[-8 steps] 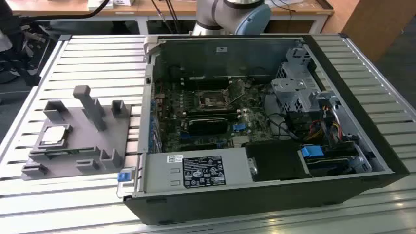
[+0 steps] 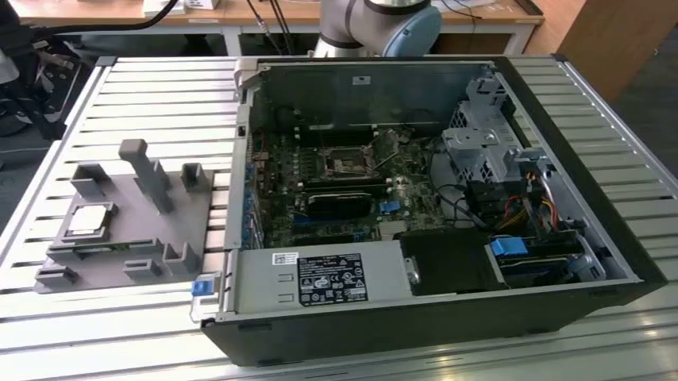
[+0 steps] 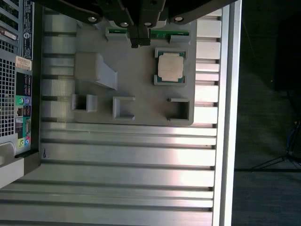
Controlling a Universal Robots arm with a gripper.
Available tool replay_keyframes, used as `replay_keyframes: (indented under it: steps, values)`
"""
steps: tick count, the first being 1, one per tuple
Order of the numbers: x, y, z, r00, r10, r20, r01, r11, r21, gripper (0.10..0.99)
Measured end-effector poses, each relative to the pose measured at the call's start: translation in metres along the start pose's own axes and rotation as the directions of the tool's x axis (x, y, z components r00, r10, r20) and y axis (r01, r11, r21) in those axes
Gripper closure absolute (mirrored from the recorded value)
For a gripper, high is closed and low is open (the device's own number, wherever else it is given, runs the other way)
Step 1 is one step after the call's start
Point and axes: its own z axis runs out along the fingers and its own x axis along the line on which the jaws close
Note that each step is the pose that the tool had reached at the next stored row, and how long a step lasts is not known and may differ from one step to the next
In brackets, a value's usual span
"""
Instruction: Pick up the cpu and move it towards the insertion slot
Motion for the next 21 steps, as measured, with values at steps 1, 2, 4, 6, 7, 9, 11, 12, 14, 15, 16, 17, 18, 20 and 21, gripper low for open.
replay_keyframes:
  steps: [1, 2, 4, 6, 7, 9, 11, 12, 14, 15, 16, 17, 18, 20, 21]
  values:
    - [0.0002, 0.0000, 0.0000, 1.0000, 0.000, 0.0001, 0.000, 1.0000, 0.000, 0.980]
    - [0.0004, 0.0000, 0.0000, 1.0000, 0.000, 0.0000, 0.000, 1.0000, 0.000, 0.980]
    - [0.0013, 0.0001, 0.0001, 1.0000, 0.000, 0.0001, 0.000, 1.0000, 0.000, 0.980]
    - [0.0023, 0.0000, 0.0000, 1.0000, 0.000, -0.0001, 0.000, 1.0000, 0.000, 0.980]
    - [0.0028, 0.0000, 0.0000, 1.0000, 0.000, 0.0000, 0.000, 1.0000, 0.000, 0.980]
    - [0.0036, 0.0001, 0.0000, 1.0000, 0.000, 0.0000, 0.000, 1.0000, 0.000, 0.980]
    - [0.0045, 0.0001, 0.0000, 1.0000, 0.000, 0.0001, 0.000, 1.0000, 0.000, 0.980]
    - [0.0048, 0.0001, 0.0001, 1.0000, 0.000, 0.0001, 0.000, 1.0000, 0.000, 0.980]
    - [0.0054, 0.0001, 0.0000, 1.0000, 0.000, 0.0000, 0.000, 1.0000, 0.000, 0.980]
    - [0.0056, 0.0001, 0.0001, 1.0000, 0.000, 0.0001, 0.000, 1.0000, 0.000, 0.980]
    - [0.0058, 0.0001, 0.0000, 1.0000, 0.000, 0.0000, 0.000, 1.0000, 0.000, 0.980]
    - [0.0061, 0.0001, 0.0000, 1.0000, 0.000, 0.0000, 0.000, 1.0000, 0.000, 0.980]
    - [0.0064, 0.0001, 0.0000, 1.0000, 0.000, 0.0000, 0.000, 1.0000, 0.000, 0.980]
    - [0.0070, 0.0001, 0.0000, 1.0000, 0.000, 0.0000, 0.000, 1.0000, 0.000, 0.980]
    - [0.0073, 0.0001, 0.0001, 1.0000, 0.000, 0.0001, 0.000, 1.0000, 0.000, 0.980]
